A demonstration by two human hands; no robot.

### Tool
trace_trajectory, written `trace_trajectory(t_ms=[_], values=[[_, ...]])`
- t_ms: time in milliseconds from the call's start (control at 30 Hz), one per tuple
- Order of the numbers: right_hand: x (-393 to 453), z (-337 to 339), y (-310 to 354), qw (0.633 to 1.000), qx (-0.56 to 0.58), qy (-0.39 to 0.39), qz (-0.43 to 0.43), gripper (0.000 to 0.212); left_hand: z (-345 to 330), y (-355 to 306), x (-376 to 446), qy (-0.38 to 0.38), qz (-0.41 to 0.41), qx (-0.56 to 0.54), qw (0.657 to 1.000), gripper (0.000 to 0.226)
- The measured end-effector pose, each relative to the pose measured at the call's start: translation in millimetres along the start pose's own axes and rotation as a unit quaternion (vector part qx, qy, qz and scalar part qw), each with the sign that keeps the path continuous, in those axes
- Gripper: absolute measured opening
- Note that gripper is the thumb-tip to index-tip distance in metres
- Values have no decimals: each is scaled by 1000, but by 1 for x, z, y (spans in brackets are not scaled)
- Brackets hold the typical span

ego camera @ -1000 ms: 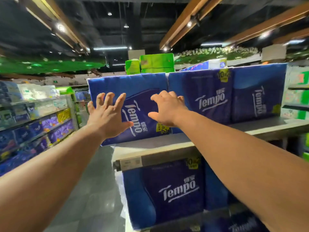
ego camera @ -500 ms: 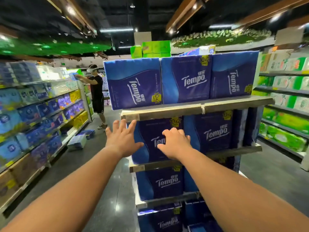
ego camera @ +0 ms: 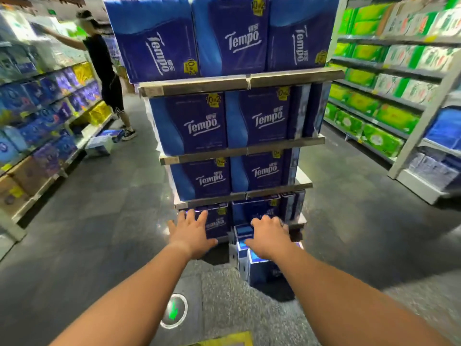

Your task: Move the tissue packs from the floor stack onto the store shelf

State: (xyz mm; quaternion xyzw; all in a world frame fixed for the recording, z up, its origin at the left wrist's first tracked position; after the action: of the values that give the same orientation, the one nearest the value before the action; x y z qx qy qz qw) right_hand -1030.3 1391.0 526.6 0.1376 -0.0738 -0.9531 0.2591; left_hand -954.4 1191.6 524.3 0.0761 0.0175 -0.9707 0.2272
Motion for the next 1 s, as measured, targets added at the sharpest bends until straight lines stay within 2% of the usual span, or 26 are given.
trace_trajectory(t_ms=[300, 533, 600, 700, 833, 1000], values=[[-101, -67, -37, 999, 6, 32, -41, 54, -72, -47, -101, 61, -37, 5, 997, 94], [-125, -87, -30, 998, 9, 41, -51, 55, -90, -29, -146, 98, -18, -3, 995, 96], [-124, -89, -19, 998, 22, 48, -38, 61, -87, -20, -149, 124, -2, -6, 992, 98], [-121, -83, -10, 998, 34, 40, -33, 72, -70, -10, -142, 126, 19, -4, 992, 98], [-104, -68, -20, 999, 38, 18, -18, 64, -47, -16, -124, 120, 25, -4, 992, 95], [-70, -47, -59, 999, 28, 38, 21, 55, -32, -59, -97, 69, 24, 1, 997, 91]])
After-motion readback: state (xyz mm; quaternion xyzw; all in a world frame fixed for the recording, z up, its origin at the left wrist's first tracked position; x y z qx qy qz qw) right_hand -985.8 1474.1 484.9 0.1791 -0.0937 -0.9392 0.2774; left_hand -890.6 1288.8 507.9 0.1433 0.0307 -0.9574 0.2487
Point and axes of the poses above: each hand's wrist, its own x-axis towards the middle knuckle, its own z-axis out of the back of the hand, y = z × x, the point moved 6 cm from there along x, towards the middle knuckle, and after that the axes turned 3 degrees about z, right-handed, at the moved point
